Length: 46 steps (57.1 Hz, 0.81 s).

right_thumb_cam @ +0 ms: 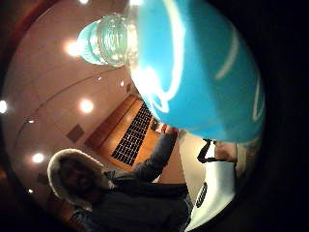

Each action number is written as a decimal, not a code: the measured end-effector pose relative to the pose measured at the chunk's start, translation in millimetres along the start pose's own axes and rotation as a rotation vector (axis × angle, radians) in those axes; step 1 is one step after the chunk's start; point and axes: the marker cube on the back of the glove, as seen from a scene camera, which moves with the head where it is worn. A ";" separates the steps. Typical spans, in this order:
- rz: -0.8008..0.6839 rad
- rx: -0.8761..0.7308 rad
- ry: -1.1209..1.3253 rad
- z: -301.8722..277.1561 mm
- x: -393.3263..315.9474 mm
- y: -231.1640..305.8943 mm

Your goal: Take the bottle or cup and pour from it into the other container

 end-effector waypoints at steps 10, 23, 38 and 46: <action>0.129 0.006 0.019 -7.3 10.6 -20.1; 0.178 0.034 0.135 -20.9 15.7 -7.0; -0.029 -0.199 0.393 -85.6 -53.6 99.8; -0.001 -0.408 0.519 -138.3 -87.3 126.9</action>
